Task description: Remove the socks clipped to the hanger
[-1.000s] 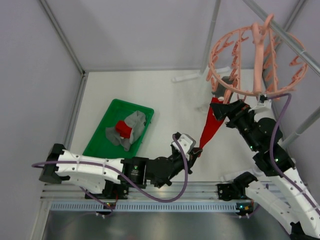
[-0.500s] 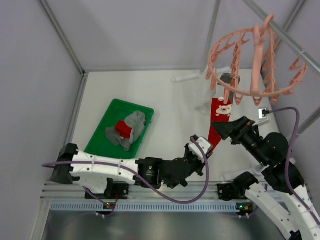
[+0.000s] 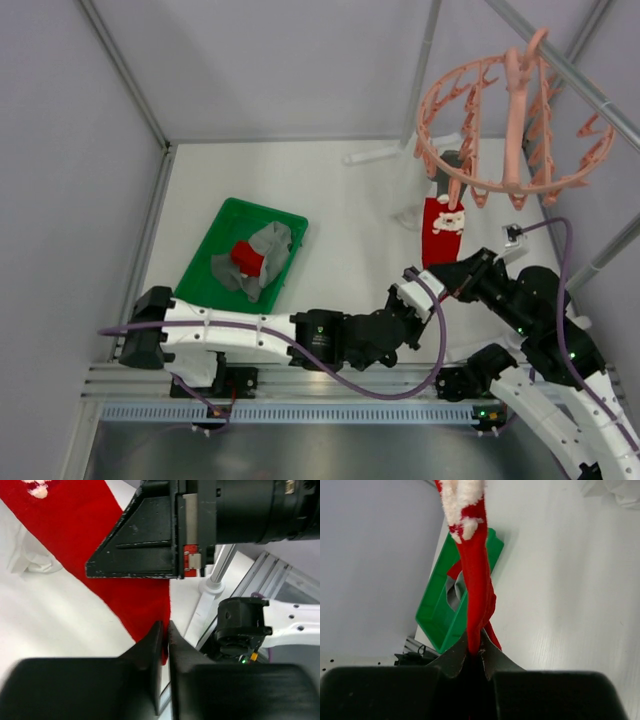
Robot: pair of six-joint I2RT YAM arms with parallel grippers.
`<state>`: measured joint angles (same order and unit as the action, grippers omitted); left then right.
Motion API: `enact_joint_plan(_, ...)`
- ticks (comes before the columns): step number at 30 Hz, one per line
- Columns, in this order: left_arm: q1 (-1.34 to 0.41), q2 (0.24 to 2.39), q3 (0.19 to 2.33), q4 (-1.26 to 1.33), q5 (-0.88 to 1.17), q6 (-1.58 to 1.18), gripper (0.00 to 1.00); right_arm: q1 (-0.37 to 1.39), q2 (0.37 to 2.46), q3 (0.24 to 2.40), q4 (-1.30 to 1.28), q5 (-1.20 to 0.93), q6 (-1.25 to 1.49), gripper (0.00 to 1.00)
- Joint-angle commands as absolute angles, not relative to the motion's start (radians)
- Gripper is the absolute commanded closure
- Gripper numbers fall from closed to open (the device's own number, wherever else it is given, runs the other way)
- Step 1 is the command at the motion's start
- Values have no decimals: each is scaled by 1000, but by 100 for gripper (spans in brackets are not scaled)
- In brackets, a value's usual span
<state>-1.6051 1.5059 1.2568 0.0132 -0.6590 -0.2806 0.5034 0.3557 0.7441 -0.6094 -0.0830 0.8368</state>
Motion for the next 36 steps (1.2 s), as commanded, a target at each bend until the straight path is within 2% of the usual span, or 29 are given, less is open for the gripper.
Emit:
enact_joint_plan(1,-1566,1462,1290,-32,-575,-322,77,492,313,753,-686,-48,798,100)
enact_joint_plan(2,-1540,1445,1270,-32,-548,-327,58,492,307,761,-696,-45,790,100)
enact_joint_plan(3,-1525,1424,1258,-34,-485,-330,46,494,305,761,-709,-49,776,100)
enact_joint_plan(4,-1507,1383,1247,-32,-432,-331,20,492,301,764,-715,-55,769,100)
enact_joint_plan(5,-1459,1361,1227,-34,-379,-333,9,492,299,764,-719,-64,762,100)
enact_joint_plan(7,-1398,1306,1212,-31,-220,-331,8,492,290,761,-724,-81,752,100)
enact_joint_plan(12,-1175,1213,1192,-19,-8,-250,7,492,278,768,-724,-104,747,100)
enact_joint_plan(13,-1154,1204,1195,-8,91,-230,7,492,282,772,-721,-112,747,100)
enact_joint_plan(18,-979,1282,1319,38,337,-283,9,492,293,790,-727,-149,742,100)
enact_joint_plan(21,-876,1399,1403,57,468,-415,16,494,288,805,-748,-141,736,100)
enact_joint_plan(22,-862,1419,1425,57,488,-434,19,492,284,810,-752,-138,736,100)
enact_joint_plan(26,-844,1496,1511,100,555,-495,20,492,275,831,-776,-123,732,100)
enact_joint_plan(31,-844,1580,1574,162,643,-520,19,492,276,841,-782,-130,733,100)
enact_joint_plan(36,-847,1600,1551,271,689,-577,19,492,273,848,-788,-130,735,100)
